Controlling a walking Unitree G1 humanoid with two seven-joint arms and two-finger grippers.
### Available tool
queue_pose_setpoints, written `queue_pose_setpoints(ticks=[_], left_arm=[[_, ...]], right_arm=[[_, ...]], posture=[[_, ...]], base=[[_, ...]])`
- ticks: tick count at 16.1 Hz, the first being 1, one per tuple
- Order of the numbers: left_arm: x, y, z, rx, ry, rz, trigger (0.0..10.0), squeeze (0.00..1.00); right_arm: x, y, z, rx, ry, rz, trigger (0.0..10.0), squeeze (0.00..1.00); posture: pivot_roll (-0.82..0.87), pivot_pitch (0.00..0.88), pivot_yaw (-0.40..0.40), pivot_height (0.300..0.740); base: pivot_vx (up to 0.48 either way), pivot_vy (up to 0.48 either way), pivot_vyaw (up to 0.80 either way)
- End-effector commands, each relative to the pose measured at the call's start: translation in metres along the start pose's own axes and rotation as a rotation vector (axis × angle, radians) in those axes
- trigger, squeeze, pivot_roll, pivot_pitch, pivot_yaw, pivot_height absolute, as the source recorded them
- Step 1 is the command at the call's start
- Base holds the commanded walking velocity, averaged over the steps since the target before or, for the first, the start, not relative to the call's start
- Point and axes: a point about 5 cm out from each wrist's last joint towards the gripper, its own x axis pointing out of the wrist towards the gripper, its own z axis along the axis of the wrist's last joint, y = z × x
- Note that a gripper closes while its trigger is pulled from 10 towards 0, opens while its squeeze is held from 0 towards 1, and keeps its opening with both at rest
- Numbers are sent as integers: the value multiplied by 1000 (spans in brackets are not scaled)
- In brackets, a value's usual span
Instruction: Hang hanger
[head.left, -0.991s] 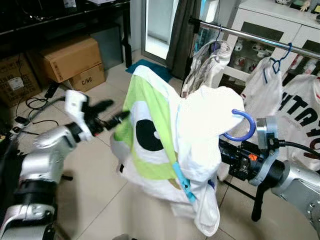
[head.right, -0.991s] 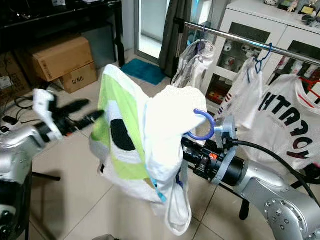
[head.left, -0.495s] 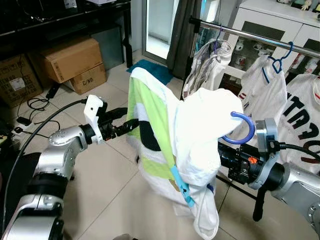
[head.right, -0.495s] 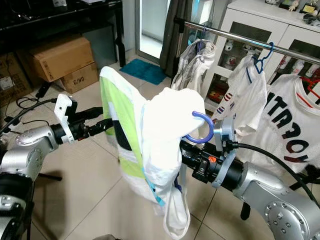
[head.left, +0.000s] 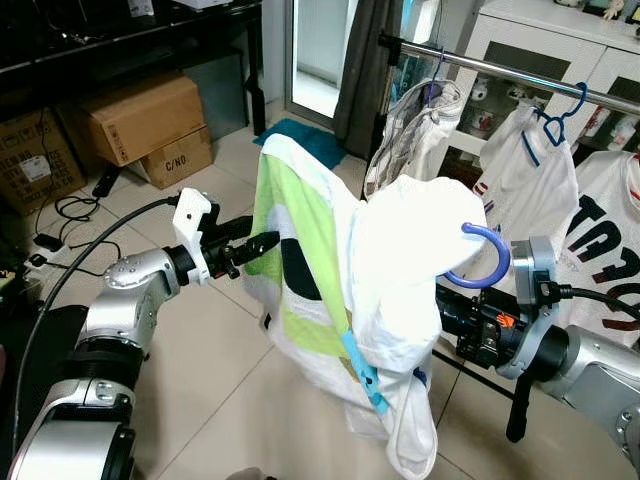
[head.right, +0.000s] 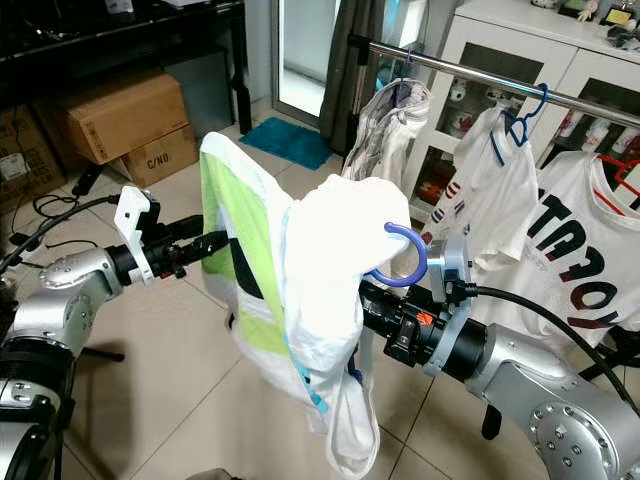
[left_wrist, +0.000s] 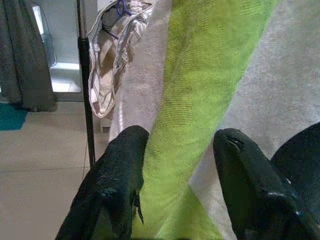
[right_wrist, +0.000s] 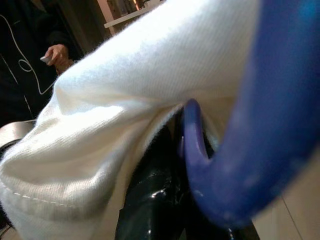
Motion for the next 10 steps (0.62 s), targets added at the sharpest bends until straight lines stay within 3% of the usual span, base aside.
queue_pose_setpoints(ticks=[1,10], left_arm=[[3,1,6,27,-4,-13,0,0],[2,6,6,40,-10,22,0,0]], right_arm=[[-1,2,8,-21,-22,17,10000,0],[-2,3,8,-15,-27,21,10000,0]], posture=[[-165,0,0,740],[-166,0,-1,740]], base=[[0,0,0],[0,0,0]])
